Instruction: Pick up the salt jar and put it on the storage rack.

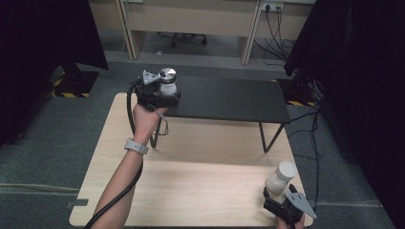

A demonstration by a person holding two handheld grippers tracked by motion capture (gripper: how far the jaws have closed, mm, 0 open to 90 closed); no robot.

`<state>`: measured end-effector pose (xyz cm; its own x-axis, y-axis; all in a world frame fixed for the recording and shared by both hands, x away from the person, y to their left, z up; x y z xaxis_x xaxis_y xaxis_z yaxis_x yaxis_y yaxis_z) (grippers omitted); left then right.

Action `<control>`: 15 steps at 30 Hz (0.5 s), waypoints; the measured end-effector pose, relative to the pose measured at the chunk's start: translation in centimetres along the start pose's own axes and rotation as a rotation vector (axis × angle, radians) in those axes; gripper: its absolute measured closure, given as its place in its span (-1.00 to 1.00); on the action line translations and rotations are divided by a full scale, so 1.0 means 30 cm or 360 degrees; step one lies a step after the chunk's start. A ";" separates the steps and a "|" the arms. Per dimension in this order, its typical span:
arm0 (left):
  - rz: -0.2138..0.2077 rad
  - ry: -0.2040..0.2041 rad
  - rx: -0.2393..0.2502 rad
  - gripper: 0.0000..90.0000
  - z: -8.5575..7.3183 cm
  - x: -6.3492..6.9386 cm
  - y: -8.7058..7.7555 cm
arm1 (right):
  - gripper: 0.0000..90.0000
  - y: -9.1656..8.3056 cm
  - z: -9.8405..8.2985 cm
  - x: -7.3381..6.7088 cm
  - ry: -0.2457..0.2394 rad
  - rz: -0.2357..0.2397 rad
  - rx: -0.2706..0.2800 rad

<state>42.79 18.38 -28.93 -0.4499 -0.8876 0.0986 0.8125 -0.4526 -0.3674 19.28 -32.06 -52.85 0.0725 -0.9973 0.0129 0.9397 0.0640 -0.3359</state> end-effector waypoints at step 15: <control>0.0001 -0.0050 -0.0001 -1.00 -0.151 -0.031 -0.146 | -0.99 0.001 0.004 0.004 0.0005 0.0012 -0.0018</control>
<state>37.97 21.58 -31.59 -0.4374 -0.8902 0.1276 0.8126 -0.4520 -0.3678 19.35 -32.18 -52.73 0.0786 -0.9969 0.0076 0.9354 0.0711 -0.3463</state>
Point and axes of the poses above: each handheld gripper's, and its own axes: y roughly forward along the jaws, z roughly out of its top, x roughly to its right, the point moved 5 cm from there along y, roughly forward along the jaws, and after that the axes turned 4 degrees about -z, right-handed, at the moved point
